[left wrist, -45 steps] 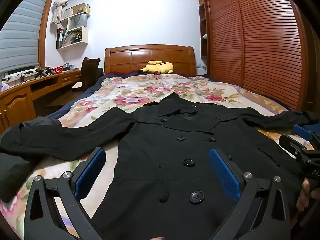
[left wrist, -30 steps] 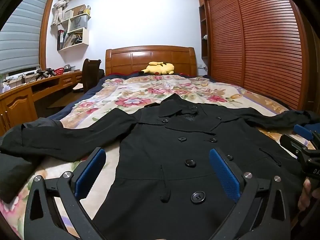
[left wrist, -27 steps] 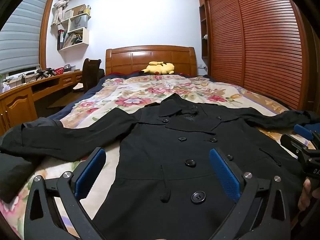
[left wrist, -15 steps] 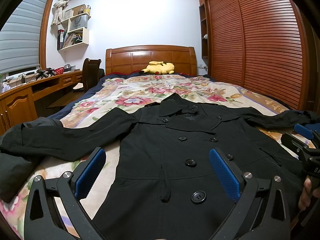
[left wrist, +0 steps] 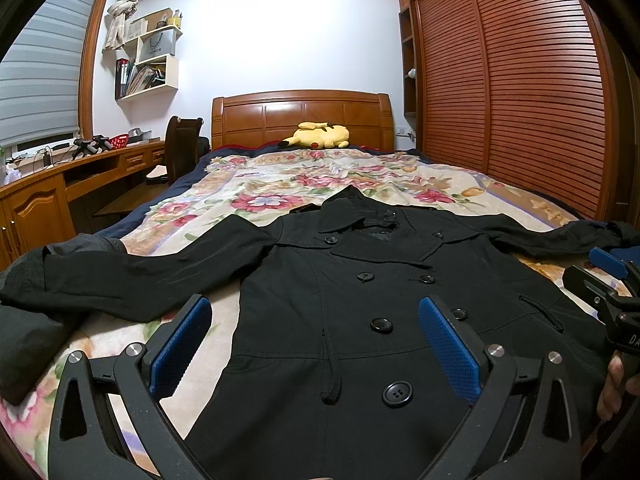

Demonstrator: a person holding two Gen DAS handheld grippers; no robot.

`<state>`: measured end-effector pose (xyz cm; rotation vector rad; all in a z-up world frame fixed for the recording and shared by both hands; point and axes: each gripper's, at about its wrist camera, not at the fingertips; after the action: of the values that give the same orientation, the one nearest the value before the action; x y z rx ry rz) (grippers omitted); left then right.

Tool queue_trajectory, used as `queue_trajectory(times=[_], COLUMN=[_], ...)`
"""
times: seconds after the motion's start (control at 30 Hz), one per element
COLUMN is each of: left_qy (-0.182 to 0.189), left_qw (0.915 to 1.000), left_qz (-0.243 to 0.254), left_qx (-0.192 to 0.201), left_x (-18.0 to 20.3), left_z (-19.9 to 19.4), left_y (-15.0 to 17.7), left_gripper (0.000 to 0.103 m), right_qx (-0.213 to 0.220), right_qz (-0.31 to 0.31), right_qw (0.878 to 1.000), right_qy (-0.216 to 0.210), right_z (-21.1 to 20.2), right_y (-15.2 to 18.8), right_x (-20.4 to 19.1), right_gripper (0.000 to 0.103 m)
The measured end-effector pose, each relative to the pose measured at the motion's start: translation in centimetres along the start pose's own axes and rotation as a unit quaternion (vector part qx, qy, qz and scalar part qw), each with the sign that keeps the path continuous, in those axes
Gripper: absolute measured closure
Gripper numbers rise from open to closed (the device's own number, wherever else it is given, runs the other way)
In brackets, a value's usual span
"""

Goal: Fold large clothes

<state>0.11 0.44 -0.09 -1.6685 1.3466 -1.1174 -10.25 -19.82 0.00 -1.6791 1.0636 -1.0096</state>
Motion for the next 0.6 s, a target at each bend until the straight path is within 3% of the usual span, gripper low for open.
queue_trajectory(times=[0.6], left_qy=[0.0], left_qw=[1.0], left_qz=[-0.001], left_qx=[0.0], left_x=[-0.07], left_z=[0.01], left_y=[-0.03], left_gripper=[0.0], right_qx=[0.001], right_qz=[-0.001], right_qw=[1.0], right_qy=[0.001], right_z=[0.14], right_y=[-0.12], right_x=[0.07], right_gripper=[0.0])
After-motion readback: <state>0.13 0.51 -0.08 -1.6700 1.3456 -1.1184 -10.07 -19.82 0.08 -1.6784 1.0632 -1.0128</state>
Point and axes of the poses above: each gripper's, at about its wrist camera, not at the fingertips, and z roughly the way its jaws point, x to its right, y to its underside, and after that the axes turned 12 degrees about -z, right-handed
